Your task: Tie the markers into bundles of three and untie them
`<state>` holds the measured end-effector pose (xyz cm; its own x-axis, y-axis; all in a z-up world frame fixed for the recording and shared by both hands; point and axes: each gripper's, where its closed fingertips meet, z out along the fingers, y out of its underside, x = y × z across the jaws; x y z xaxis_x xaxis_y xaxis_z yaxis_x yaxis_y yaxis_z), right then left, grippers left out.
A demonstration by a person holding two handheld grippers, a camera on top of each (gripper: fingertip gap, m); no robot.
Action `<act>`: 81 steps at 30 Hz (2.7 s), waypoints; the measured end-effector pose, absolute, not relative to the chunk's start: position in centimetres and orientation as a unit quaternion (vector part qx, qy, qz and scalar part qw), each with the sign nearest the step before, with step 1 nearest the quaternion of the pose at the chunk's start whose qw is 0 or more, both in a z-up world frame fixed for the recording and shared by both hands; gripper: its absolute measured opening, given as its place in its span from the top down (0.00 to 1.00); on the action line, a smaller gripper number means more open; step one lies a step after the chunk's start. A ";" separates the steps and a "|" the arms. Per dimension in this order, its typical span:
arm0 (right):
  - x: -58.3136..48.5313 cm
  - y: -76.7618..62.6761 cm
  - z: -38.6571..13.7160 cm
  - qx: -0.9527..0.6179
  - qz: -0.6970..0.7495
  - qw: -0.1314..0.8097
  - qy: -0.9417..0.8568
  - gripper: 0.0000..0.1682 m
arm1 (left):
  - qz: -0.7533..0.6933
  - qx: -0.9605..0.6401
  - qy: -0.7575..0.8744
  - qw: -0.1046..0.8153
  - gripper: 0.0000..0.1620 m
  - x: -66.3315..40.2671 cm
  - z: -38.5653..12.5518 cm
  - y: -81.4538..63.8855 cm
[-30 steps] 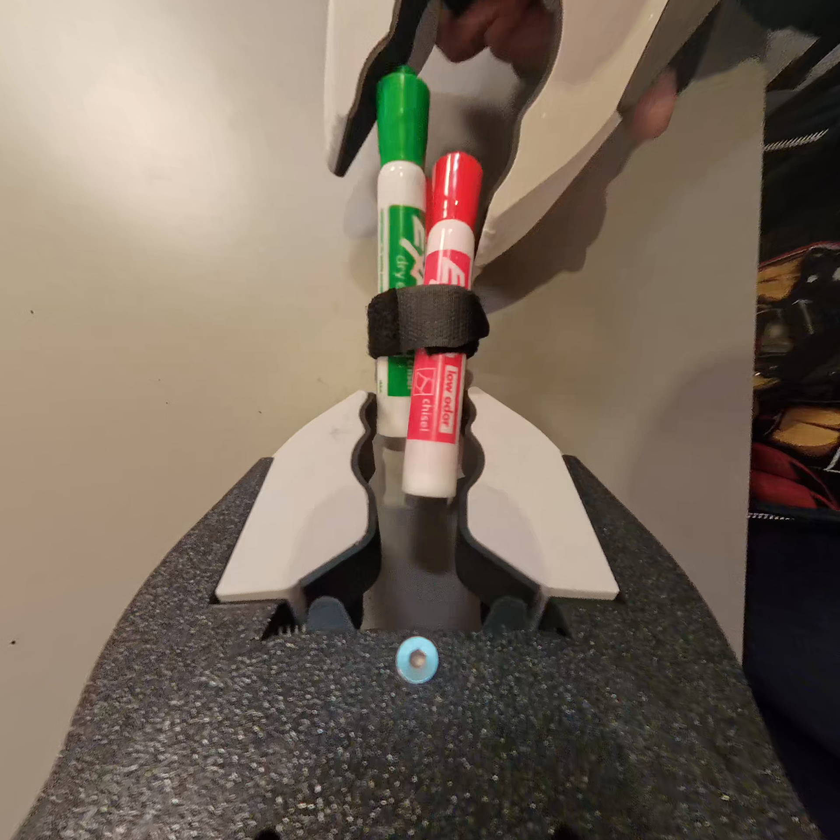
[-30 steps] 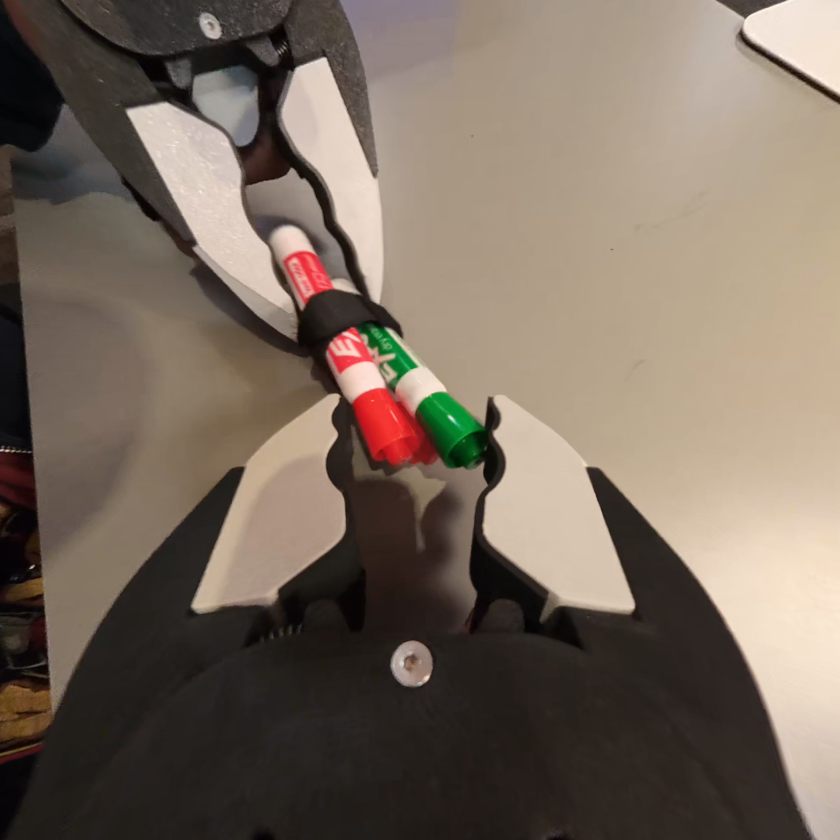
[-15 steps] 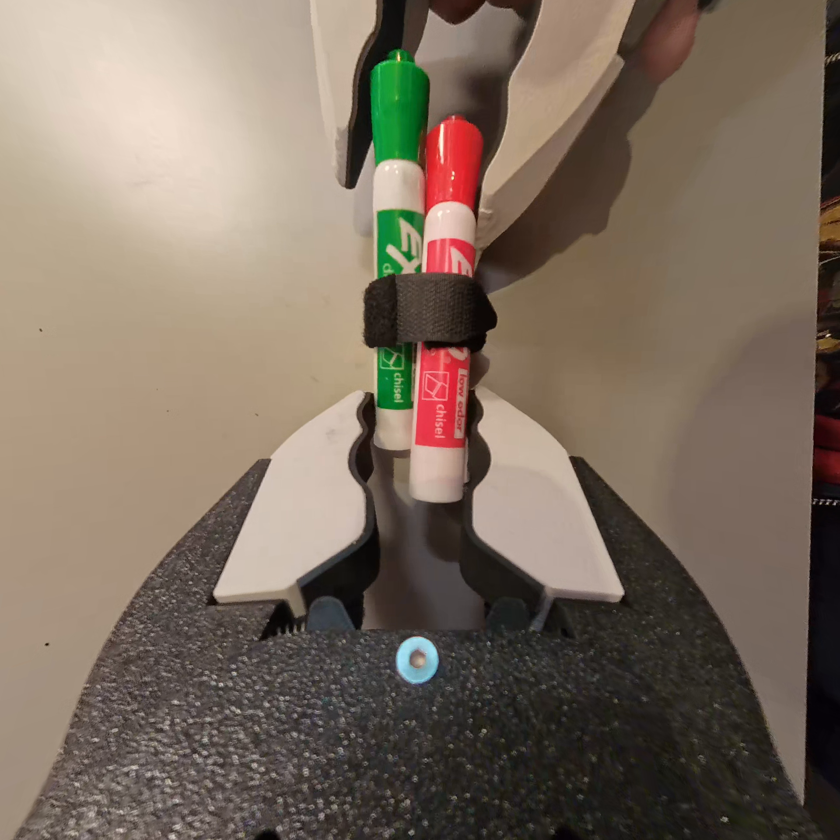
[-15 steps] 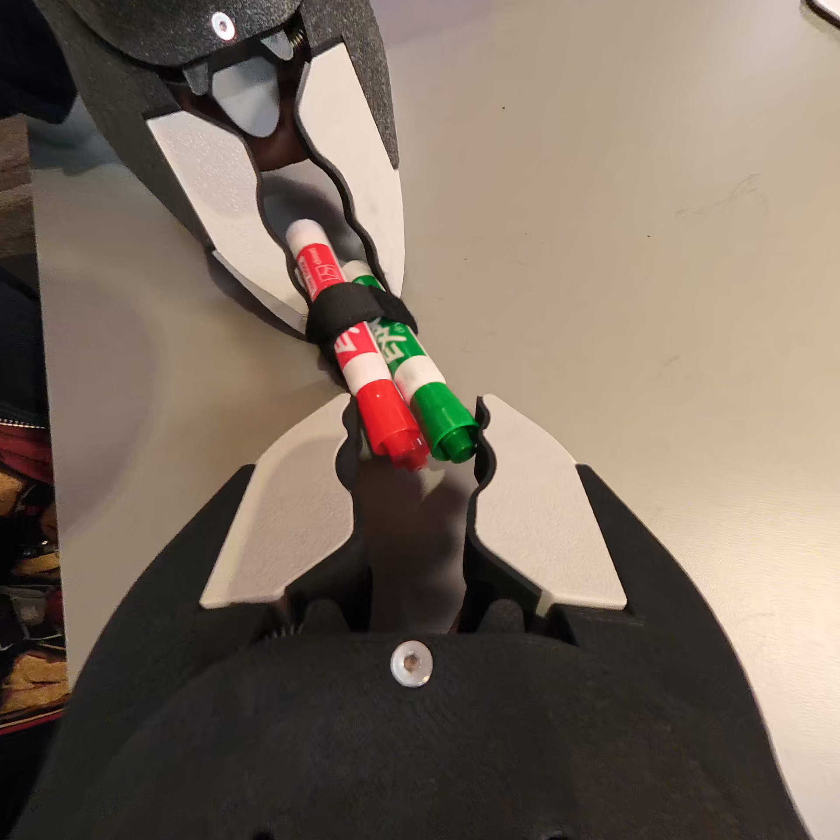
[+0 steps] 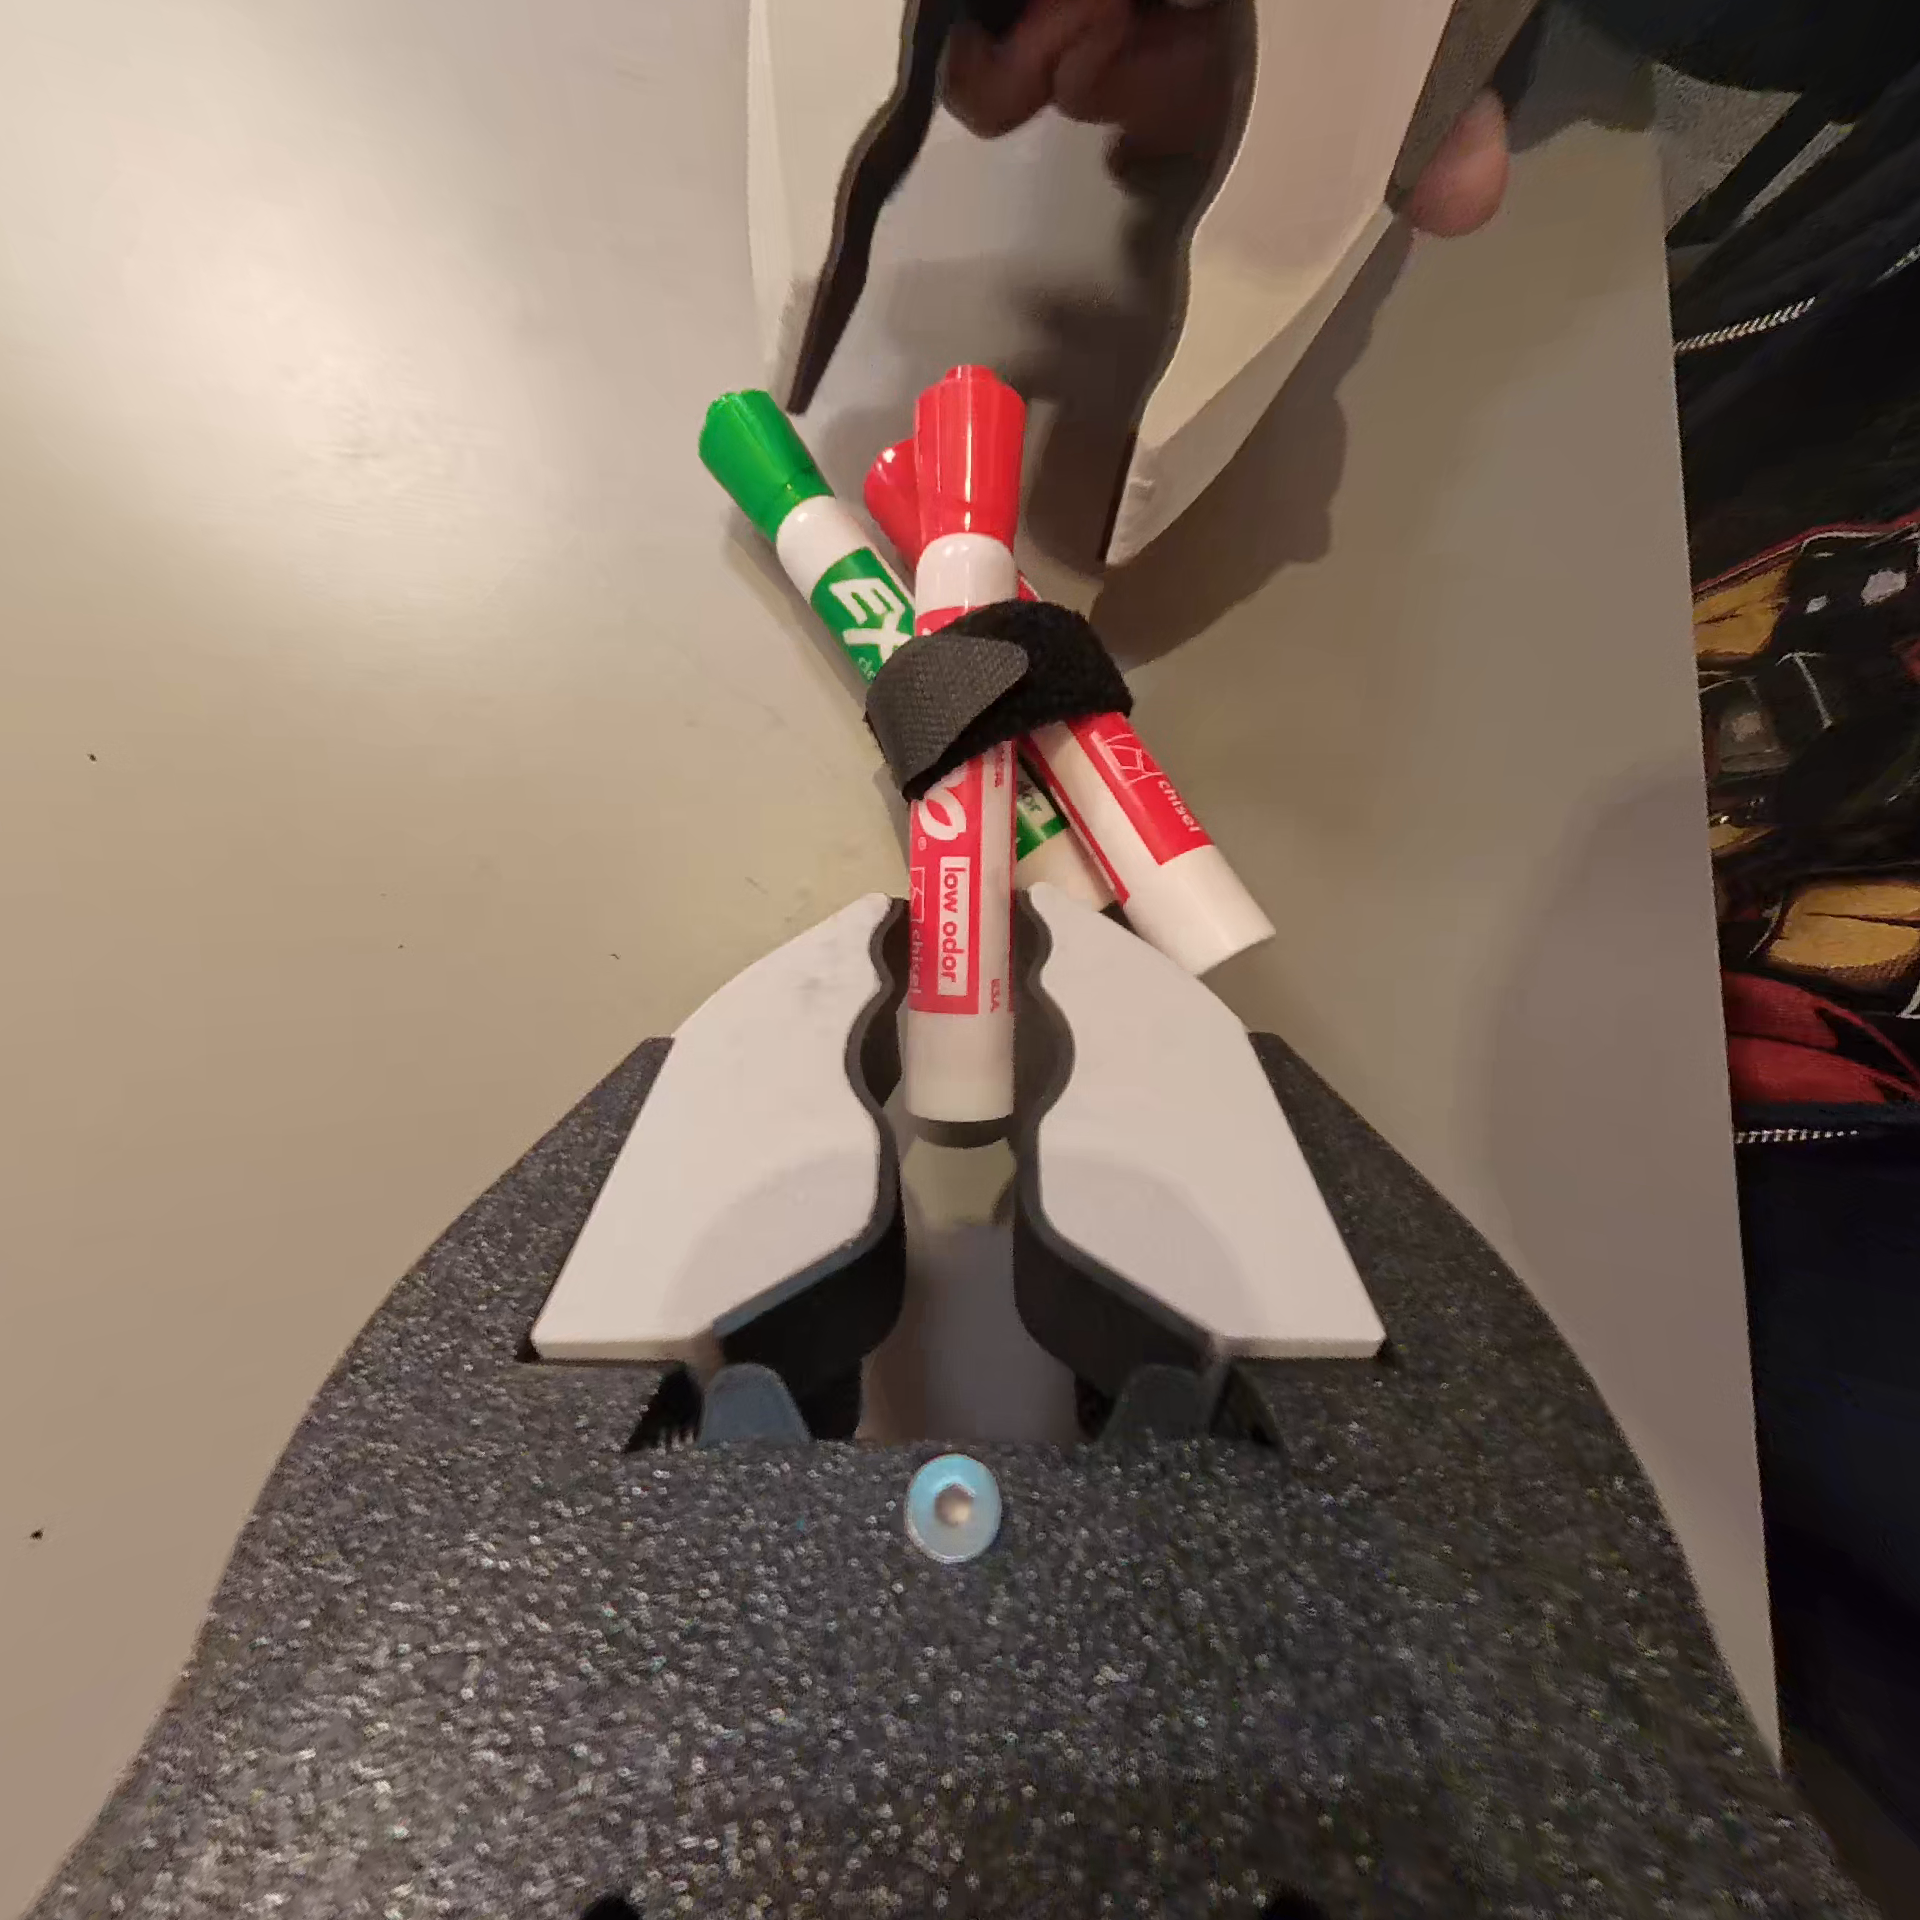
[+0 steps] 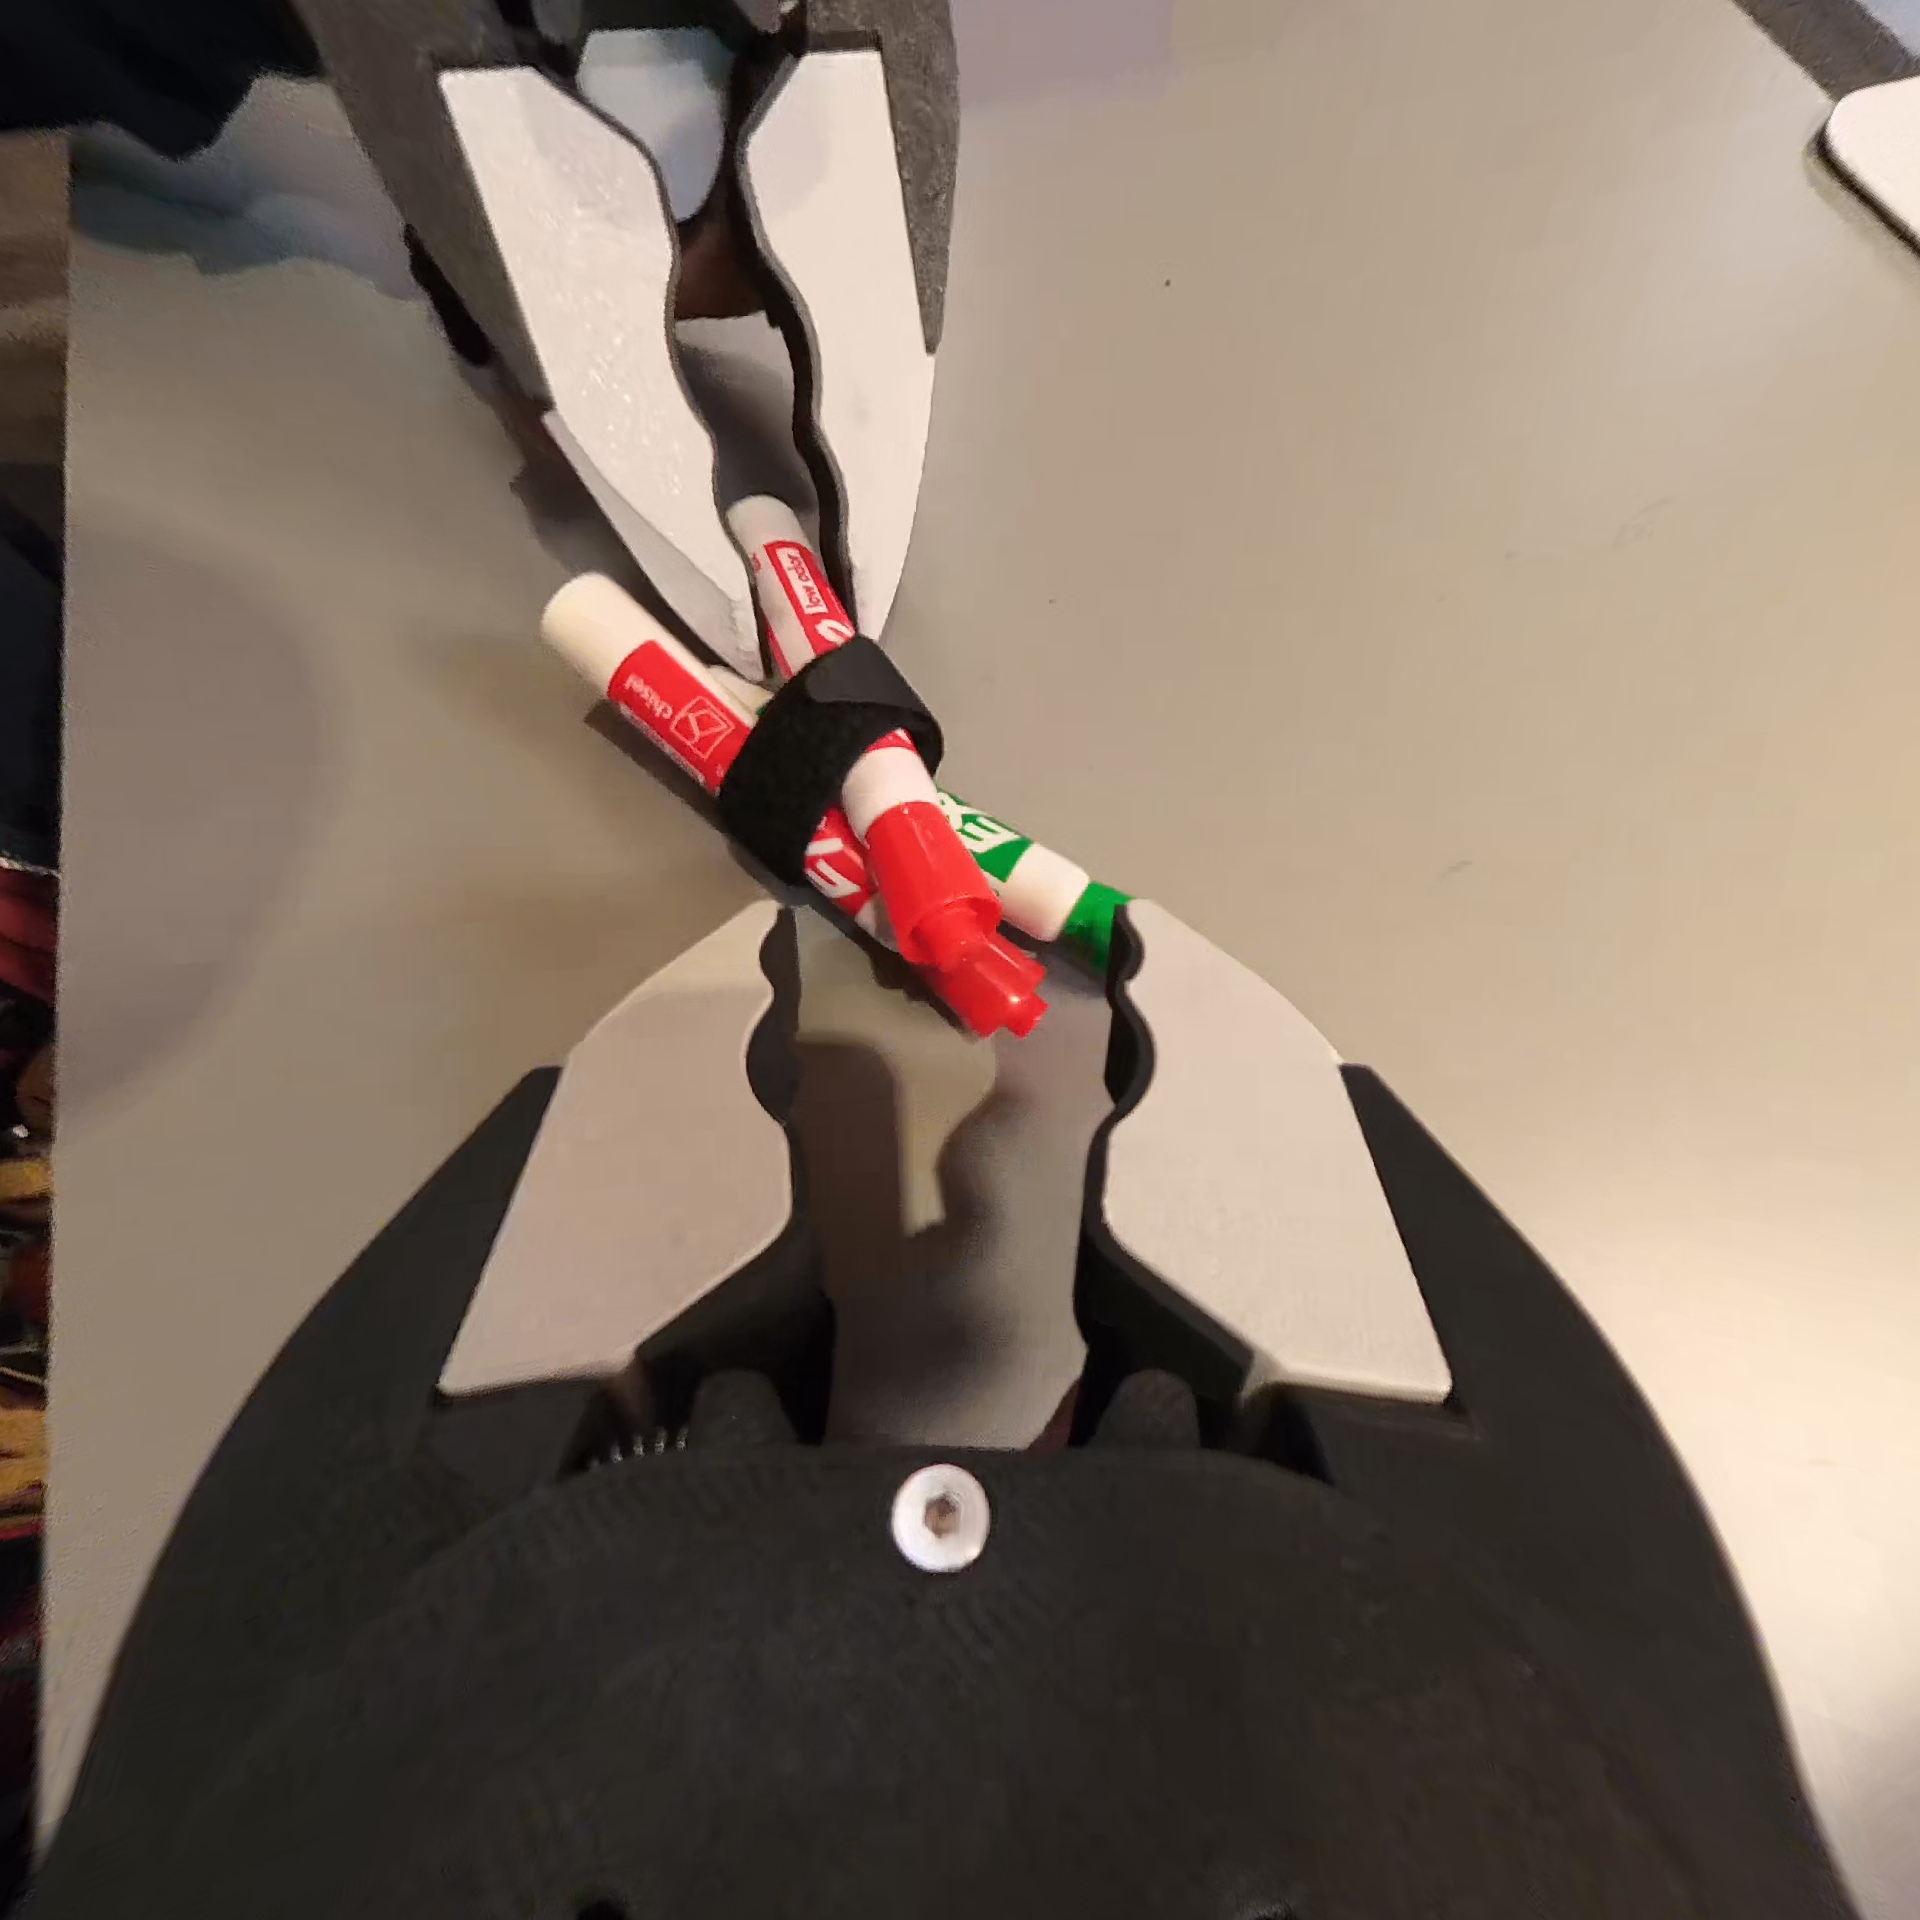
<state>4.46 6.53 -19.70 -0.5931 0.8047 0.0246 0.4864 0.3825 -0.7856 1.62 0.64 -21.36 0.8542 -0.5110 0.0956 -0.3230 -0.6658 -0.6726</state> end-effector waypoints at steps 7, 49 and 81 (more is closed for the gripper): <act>3.7 8.5 -20.6 -0.347 0.337 0.169 -0.859 0.56 | -0.141 -0.904 0.232 0.330 0.88 1.6 -21.3 0.6; 3.4 5.8 -22.3 -0.291 0.316 0.125 -0.894 0.78 | -0.144 -0.868 0.249 0.405 0.88 1.3 -19.6 2.4; 2.6 5.7 -20.5 -0.269 0.345 0.175 -0.882 0.90 | -0.135 -0.891 0.210 0.380 0.63 -0.5 -20.8 0.8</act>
